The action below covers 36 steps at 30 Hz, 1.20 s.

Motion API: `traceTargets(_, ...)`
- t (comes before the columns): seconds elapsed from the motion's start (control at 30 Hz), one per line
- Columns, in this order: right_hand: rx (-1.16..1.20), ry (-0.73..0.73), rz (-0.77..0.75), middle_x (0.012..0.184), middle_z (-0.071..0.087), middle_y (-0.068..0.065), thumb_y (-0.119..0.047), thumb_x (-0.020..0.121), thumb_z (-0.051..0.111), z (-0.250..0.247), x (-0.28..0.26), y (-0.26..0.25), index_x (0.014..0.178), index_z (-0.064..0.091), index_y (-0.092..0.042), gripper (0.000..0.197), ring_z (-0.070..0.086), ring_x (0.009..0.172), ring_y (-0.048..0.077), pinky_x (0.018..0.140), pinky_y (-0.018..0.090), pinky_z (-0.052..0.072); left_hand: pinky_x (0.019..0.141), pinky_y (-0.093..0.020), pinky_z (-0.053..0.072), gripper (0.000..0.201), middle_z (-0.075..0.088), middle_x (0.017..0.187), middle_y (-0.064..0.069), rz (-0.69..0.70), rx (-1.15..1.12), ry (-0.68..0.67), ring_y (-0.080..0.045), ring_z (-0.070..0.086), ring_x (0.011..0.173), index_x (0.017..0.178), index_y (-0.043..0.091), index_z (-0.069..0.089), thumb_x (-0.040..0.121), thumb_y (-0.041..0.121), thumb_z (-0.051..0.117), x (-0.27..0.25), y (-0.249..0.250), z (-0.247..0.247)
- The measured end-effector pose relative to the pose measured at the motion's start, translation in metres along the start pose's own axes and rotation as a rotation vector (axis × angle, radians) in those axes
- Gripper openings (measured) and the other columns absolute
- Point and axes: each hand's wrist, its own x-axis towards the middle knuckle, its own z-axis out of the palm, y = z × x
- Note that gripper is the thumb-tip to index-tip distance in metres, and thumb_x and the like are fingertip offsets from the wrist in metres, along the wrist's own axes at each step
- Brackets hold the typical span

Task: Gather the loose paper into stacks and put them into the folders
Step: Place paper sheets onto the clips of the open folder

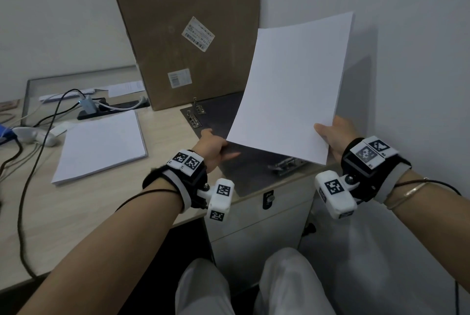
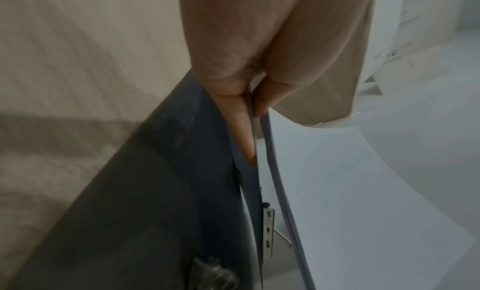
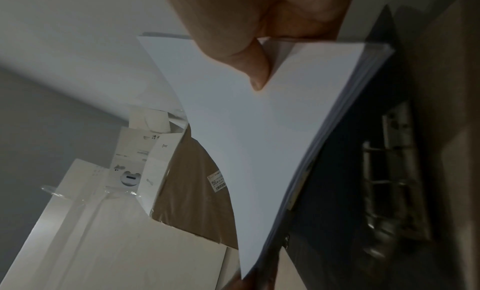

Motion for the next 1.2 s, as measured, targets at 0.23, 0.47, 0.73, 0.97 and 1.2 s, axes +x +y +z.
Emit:
traceTargets(0.23,0.126,0.031,0.010,0.107,0.062,0.003,-0.006,0.092,0.052,-0.004,0.000,-0.001,0.123,0.057,-0.007,0.031,0.060,0.103,0.026,0.099,0.043,0.047,0.053,-0.031,0.060,0.063,0.045,0.140,-0.014,0.131,-0.037,-0.014,-0.029,0.061,0.101,0.150,0.020,0.017,0.097,-0.005,0.040,0.003,0.021,-0.001)
traceTargets(0.47,0.289,0.041,0.014,0.116,0.060,0.006,-0.004,0.095,0.050,-0.011,0.001,-0.004,0.128,0.052,-0.005,0.034,0.059,0.102,0.023,0.091,0.034,0.046,0.063,-0.035,0.060,0.054,0.061,0.112,-0.004,0.234,-0.139,-0.068,-0.018,0.064,0.088,0.144,0.021,0.029,0.098,-0.007,0.035,0.005,0.044,-0.005)
traceTargets(0.73,0.333,0.038,-0.016,0.112,0.062,0.005,-0.003,0.094,0.049,-0.013,0.008,-0.010,0.128,0.052,-0.005,0.033,0.062,0.093,0.016,0.089,0.033,0.046,0.053,-0.033,0.060,0.047,0.062,0.107,-0.003,0.168,-0.148,-0.171,-0.020,0.066,0.081,0.130,0.023,0.037,0.097,-0.010,0.033,0.007,0.046,0.001)
traceTargets(0.97,0.267,0.040,0.032,0.117,0.060,0.006,-0.003,0.094,0.051,-0.009,0.015,0.003,0.128,0.052,-0.005,0.034,0.059,0.101,0.023,0.087,0.033,0.046,0.041,-0.017,0.052,0.017,0.063,0.086,-0.014,-0.189,-0.169,-0.176,-0.022,0.072,0.056,0.089,0.003,0.048,0.101,0.005,0.036,0.011,0.015,0.003)
traceTargets(1.2,0.236,0.009,0.052,0.121,0.060,0.008,-0.003,0.094,0.050,-0.004,0.013,0.004,0.129,0.050,-0.004,0.035,0.059,0.105,0.024,0.089,0.035,0.046,0.034,-0.017,0.047,0.015,0.058,0.085,-0.018,-0.095,-0.080,-0.060,-0.020,0.067,0.044,0.093,-0.003,0.043,0.101,-0.002,0.030,0.009,0.014,0.008)
